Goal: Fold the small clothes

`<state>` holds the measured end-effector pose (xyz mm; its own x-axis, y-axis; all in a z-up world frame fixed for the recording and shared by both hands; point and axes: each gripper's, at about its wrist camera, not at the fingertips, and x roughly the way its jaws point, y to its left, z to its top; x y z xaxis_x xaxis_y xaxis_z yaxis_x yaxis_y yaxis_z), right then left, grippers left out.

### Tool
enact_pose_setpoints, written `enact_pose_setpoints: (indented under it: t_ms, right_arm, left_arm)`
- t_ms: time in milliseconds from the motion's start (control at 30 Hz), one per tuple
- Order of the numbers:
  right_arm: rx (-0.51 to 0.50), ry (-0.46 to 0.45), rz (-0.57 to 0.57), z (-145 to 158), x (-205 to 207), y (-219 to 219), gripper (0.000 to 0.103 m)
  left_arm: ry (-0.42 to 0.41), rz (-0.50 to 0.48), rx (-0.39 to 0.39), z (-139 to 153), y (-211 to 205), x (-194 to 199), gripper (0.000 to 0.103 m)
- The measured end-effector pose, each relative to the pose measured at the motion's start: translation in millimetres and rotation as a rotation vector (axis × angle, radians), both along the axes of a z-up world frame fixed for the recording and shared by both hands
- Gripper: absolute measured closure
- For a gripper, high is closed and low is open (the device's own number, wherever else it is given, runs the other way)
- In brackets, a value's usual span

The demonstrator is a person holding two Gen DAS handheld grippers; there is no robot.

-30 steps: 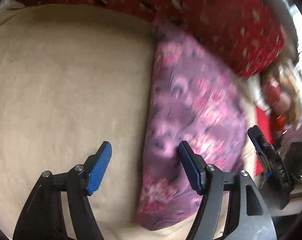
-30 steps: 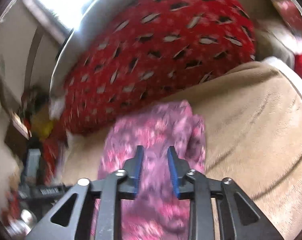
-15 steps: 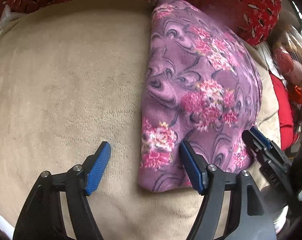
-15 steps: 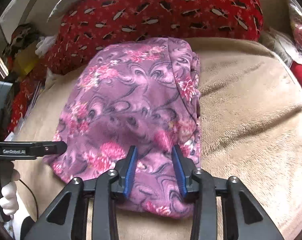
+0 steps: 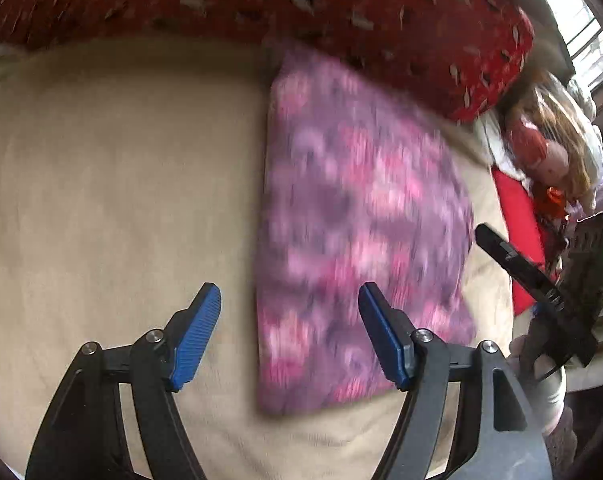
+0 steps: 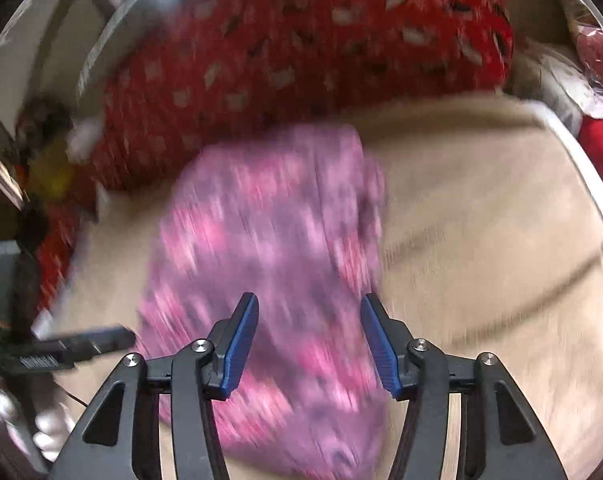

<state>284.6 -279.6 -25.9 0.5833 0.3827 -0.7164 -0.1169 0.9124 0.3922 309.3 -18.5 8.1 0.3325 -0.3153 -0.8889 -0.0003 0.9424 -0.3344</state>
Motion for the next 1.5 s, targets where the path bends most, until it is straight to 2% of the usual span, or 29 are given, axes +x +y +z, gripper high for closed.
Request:
enact_pose_setpoints:
  t_ms: [33,100,167,200,233,267,300,333,367,400,433,500,533,567,600,633,700,800,867,933,967,1000,1033,1067,1167,1200,1233,1333,1500]
  right_arm:
    - [0.034,-0.007,-0.025,5.6,13.8,-4.0,0.039]
    - [0.051,0.008,-0.057,4.8,39.3,-5.9,0.038]
    - [0.067,0.063,-0.074,-4.7,65.3,-5.7,0.038]
    - [0.083,0.090,-0.085,-10.6,75.3,-5.9,0.045]
    - [0.123,0.072,-0.088,-12.7,78.9,-8.6,0.055]
    - [0.149,0.044,-0.094,-13.3,79.6,-11.2,0.056]
    - [0.139,0.033,-0.112,-15.8,82.9,-13.5,0.057]
    - [0.076,0.063,-0.154,-27.0,88.4,-15.9,0.059]
    - [0.041,0.129,-0.162,-42.2,92.3,-16.7,0.060]
    - [0.063,0.155,-0.148,-51.4,94.8,-19.7,0.061]
    - [0.088,0.124,-0.150,-46.5,92.0,-24.7,0.062]
    - [0.090,0.122,-0.138,-34.5,88.0,-29.2,0.060]
    - [0.092,0.110,-0.132,-27.4,83.4,-31.7,0.055]
    - [0.089,0.089,-0.133,-18.9,77.9,-36.6,0.054]
    - [0.108,0.071,-0.127,-12.5,71.8,-43.3,0.047]
    - [0.147,0.067,-0.112,-11.8,65.7,-47.9,0.035]
    - [0.242,0.079,-0.089,-20.6,55.9,-57.7,0.028]
    - [0.315,0.122,-0.066,-44.9,47.7,-54.3,0.027]
    - [0.306,0.074,-0.040,-43.6,43.3,-41.8,0.025]
    - [0.322,0.092,0.030,-43.2,48.3,-25.1,0.024]
    - [0.299,0.093,0.042,-41.8,50.4,-18.1,0.024]
    - [0.280,0.096,0.057,-40.7,51.8,-13.3,0.025]
    - [0.259,0.097,0.058,-40.1,53.4,-11.1,0.032]
    - [0.244,0.097,0.055,-39.6,54.3,-10.0,0.036]
    - [0.156,0.059,0.053,-32.4,52.3,-2.6,0.060]
    - [0.123,0.035,0.048,-28.2,49.7,0.4,0.072]
    - [0.091,0.012,0.044,-23.8,46.8,4.5,0.076]
    - [0.019,-0.054,0.042,-9.0,32.0,13.7,0.078]
    - [-0.002,-0.076,0.043,8.6,10.6,23.8,0.078]
  left_arm:
    - [-0.002,0.005,0.000,4.4,0.8,12.8,0.032]
    - [0.004,0.023,0.001,10.6,2.0,38.7,0.032]
    - [0.013,0.028,0.000,12.9,0.4,63.4,0.032]
    - [0.019,0.032,0.008,11.1,-0.5,72.2,0.032]
    - [0.028,0.035,0.019,6.6,-1.8,80.4,0.032]
    - [0.046,0.037,0.036,-1.7,-4.2,87.4,0.032]
    - [0.081,0.046,0.080,-17.5,-10.3,95.3,0.031]
    - [0.116,0.052,0.111,-31.3,-10.8,100.5,0.025]
    - [0.152,0.059,0.107,-45.9,-9.5,104.7,0.019]
    - [0.163,0.083,0.069,-52.9,-4.2,105.4,0.018]
    - [0.156,0.108,0.015,-51.7,3.7,103.5,0.018]
    - [0.158,0.122,-0.083,-45.6,19.6,97.8,0.018]
    - [0.154,0.135,-0.132,-43.0,27.9,93.3,0.018]
    - [0.147,0.149,-0.186,-40.4,36.5,88.2,0.019]
    - [0.139,0.162,-0.257,-38.1,47.4,79.4,0.019]
    - [0.132,0.167,-0.298,-37.8,52.3,72.5,0.018]
    - [0.135,0.164,-0.361,-43.0,57.2,60.9,0.018]
    - [0.205,0.111,-0.399,-62.9,37.8,53.7,0.018]
    - [0.191,0.080,-0.358,-64.0,24.3,51.5,0.015]
    - [0.155,0.039,-0.304,-56.8,8.9,50.8,0.015]
    - [0.153,0.038,-0.298,-55.4,4.1,51.9,0.019]
    - [0.145,0.046,-0.309,-54.1,1.5,51.6,0.027]
    - [0.139,0.057,-0.297,-52.1,0.0,52.5,0.044]
    - [0.137,0.067,-0.261,-50.6,-1.4,54.0,0.056]
    - [0.100,0.072,-0.220,-42.9,-4.7,52.5,0.075]
    - [0.075,0.061,-0.198,-35.9,-6.8,50.4,0.077]
    - [0.047,0.050,-0.161,-28.5,-10.4,46.7,0.079]
    - [-0.025,0.029,-0.093,-13.3,-14.6,37.5,0.081]
    - [-0.090,0.052,-0.042,11.4,-3.5,9.2,0.081]
